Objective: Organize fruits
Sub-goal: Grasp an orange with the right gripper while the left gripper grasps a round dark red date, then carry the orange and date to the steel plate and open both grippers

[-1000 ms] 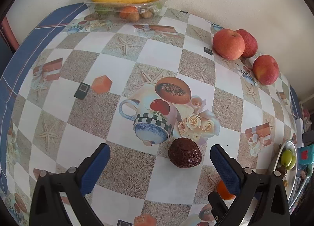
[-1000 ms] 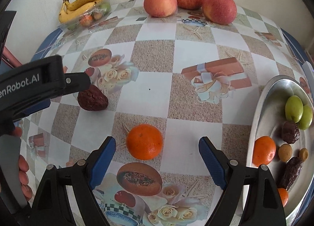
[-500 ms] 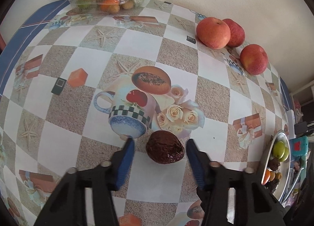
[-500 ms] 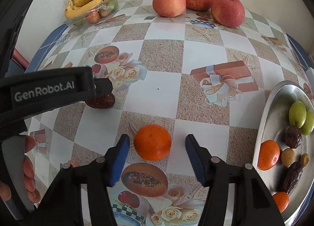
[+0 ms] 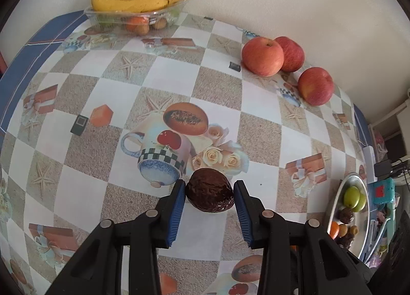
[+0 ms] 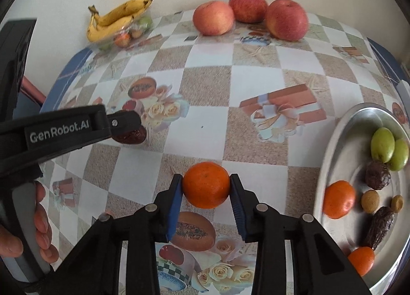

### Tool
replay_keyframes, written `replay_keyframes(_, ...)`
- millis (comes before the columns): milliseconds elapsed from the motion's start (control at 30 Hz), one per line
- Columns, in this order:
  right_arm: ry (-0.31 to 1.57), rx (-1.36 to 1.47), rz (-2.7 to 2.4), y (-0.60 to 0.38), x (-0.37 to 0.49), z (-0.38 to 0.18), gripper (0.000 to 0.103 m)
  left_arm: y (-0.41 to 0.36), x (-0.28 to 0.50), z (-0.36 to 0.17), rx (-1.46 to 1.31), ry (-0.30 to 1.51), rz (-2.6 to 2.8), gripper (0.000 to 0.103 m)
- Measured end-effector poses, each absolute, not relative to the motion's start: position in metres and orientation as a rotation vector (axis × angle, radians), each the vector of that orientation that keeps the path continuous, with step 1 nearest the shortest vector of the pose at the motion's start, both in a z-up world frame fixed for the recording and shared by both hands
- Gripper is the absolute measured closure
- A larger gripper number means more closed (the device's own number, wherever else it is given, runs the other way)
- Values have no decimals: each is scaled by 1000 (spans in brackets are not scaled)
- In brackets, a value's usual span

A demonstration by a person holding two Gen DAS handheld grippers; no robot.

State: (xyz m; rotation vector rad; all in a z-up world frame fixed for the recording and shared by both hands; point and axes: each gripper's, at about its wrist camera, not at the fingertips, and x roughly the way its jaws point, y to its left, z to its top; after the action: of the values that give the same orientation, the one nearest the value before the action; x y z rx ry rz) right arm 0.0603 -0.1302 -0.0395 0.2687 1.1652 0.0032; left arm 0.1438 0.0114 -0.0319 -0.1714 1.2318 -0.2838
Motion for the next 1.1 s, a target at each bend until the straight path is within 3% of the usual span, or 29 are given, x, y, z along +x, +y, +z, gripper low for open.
replay_keyframes(300, 1127, 333, -117, -176, 43, -15, 65, -7, 128, -8, -146, 1190, -338, 62)
replay_keyframes(667, 1082, 470, -422, -276, -4, -9, 65, -98, 74, 14, 36, 1129, -586, 63)
replay_keyframes(1100, 1077, 553, -441, -297, -18, -20, 65, -132, 73, -19, 87, 1135, -596, 62)
